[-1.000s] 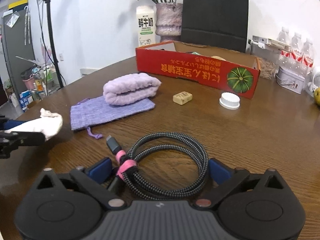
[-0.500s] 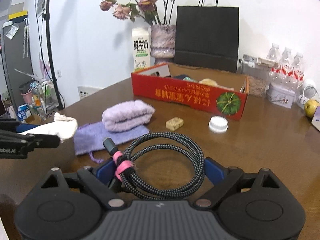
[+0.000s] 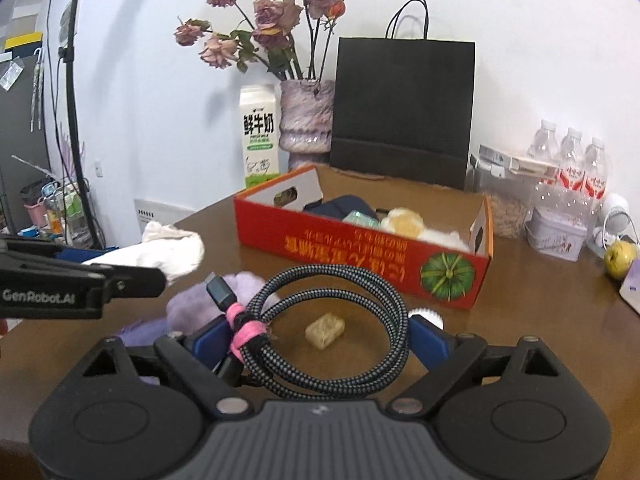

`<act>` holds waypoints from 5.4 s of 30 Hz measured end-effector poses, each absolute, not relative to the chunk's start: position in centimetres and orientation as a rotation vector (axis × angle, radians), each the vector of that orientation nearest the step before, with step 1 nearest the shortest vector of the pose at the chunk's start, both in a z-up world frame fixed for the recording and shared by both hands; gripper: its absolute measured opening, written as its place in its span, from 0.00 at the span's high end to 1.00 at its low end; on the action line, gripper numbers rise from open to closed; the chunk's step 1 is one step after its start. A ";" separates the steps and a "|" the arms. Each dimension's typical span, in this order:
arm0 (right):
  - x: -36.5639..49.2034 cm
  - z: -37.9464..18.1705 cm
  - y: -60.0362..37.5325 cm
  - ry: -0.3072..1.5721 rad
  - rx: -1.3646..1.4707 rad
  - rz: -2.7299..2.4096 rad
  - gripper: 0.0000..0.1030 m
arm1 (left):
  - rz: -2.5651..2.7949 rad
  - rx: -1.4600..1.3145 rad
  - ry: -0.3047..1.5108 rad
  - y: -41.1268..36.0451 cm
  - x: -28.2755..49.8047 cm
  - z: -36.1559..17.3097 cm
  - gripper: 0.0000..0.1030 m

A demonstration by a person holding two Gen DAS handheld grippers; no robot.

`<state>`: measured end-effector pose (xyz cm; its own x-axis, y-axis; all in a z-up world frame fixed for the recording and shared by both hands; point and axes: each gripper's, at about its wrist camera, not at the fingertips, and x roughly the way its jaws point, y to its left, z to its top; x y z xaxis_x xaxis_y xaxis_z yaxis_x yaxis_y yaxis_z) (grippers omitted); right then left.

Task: Organize objects
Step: 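Carry the white cloth and the cable with both grippers over the box, then lower the cloth into the box and open the left gripper while the right releases the cable, then move the left gripper back toward the lavender towel and purple pouch, then close the left gripper on the purple pouch beneath the lavender towel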

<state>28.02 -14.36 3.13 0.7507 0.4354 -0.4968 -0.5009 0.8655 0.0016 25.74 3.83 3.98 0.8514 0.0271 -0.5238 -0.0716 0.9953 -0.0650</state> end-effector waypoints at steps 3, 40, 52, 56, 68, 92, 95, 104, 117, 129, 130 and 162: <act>29.6 3.7 -13.9 0.503 -0.139 0.506 0.10 | 0.056 -0.077 0.538 3.6 27.5 4.6 0.48; 48.4 4.8 -11.3 0.434 -0.091 0.387 0.10 | 0.095 -0.129 0.475 4.9 48.6 6.4 0.48; 53.2 3.3 -11.1 0.485 -0.079 0.354 0.10 | 0.111 -0.108 0.528 5.3 53.8 4.5 0.48; 53.7 2.8 -11.2 0.503 -0.079 0.341 0.09 | 0.121 -0.107 0.539 5.4 54.2 3.7 0.25; 53.9 2.3 -11.3 0.533 -0.088 0.315 0.00 | 0.133 -0.103 0.520 5.2 53.8 3.6 0.00; 50.0 3.4 -11.7 0.491 -0.106 0.334 0.00 | 0.105 -0.076 0.488 4.9 48.7 4.9 0.00; 48.8 3.5 -11.8 0.486 -0.108 0.338 0.00 | 0.097 -0.075 0.480 4.9 47.3 5.2 0.00; 44.7 3.8 -11.9 0.465 -0.124 0.356 0.00 | 0.074 -0.063 0.455 4.5 42.5 5.8 0.00; 38.3 4.1 -13.2 0.462 -0.126 0.372 0.00 | 0.071 -0.047 0.476 4.3 35.5 5.4 0.00; 32.0 4.1 -14.3 0.451 -0.122 0.396 0.00 | 0.080 -0.080 0.491 4.9 30.1 5.0 0.00; 31.6 4.1 -14.3 0.450 -0.121 0.396 0.00 | 0.081 -0.081 0.494 4.9 29.6 4.8 0.00; 26.3 -1.6 -15.8 0.563 -0.169 0.398 0.00 | 0.027 0.020 0.736 4.7 28.6 -4.8 0.00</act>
<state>26.26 -15.75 -1.64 0.7718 0.3200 -0.5494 -0.4113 0.9103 -0.0476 28.59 4.67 -4.83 0.7407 0.0314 -0.6711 -0.0176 0.9995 0.0273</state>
